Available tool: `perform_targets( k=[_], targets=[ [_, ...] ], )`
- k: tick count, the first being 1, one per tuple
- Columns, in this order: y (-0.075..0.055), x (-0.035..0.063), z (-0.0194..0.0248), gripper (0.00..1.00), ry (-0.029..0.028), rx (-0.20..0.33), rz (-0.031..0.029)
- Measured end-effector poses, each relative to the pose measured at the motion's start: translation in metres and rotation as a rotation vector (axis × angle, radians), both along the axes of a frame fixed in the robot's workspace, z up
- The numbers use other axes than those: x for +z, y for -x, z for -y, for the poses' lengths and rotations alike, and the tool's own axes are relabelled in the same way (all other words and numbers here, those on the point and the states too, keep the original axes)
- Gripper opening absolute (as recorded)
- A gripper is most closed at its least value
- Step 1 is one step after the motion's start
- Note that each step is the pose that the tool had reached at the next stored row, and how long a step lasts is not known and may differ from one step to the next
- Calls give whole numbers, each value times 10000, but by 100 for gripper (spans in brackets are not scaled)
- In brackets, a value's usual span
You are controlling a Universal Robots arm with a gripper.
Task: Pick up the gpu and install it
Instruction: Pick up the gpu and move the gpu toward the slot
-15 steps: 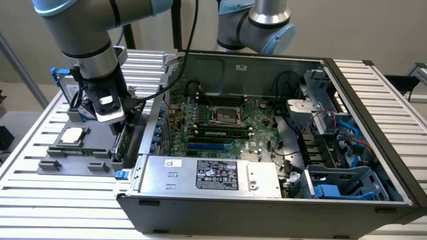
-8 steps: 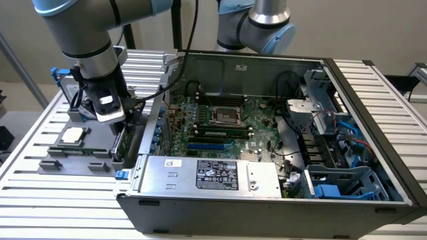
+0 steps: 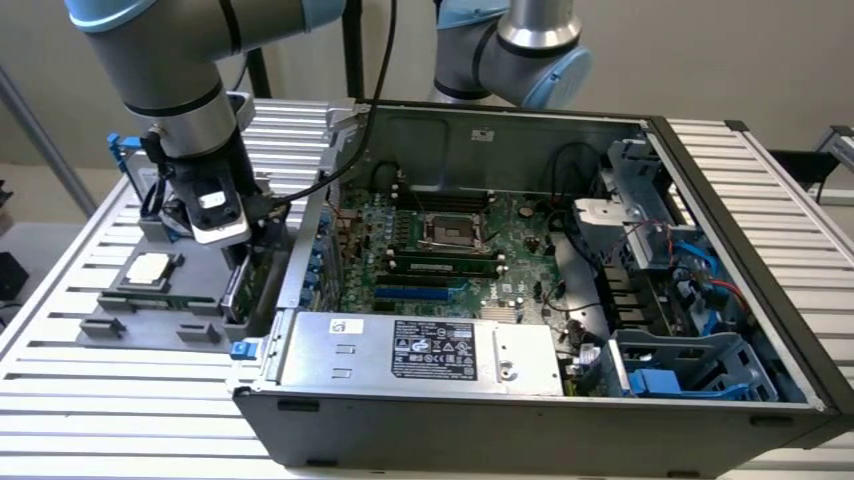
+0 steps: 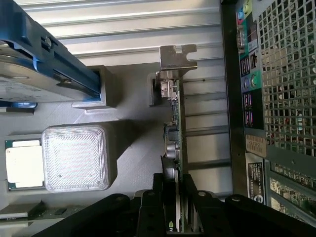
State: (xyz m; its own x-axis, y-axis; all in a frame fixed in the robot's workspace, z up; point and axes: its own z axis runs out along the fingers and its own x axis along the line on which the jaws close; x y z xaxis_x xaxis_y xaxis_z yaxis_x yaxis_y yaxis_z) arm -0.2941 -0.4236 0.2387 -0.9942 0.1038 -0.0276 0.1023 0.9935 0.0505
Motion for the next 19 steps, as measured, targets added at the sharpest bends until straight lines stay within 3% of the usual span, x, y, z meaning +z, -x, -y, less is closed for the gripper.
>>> perform_targets(
  k=[2,7,10,19],
  targets=[
    [3,1,0,27,1,12,-55],
    [4,0,0,27,-26,147,-390],
    [5,0,0,27,-28,251,-528],
    [4,2,3,27,-11,943,-553]
  ],
)
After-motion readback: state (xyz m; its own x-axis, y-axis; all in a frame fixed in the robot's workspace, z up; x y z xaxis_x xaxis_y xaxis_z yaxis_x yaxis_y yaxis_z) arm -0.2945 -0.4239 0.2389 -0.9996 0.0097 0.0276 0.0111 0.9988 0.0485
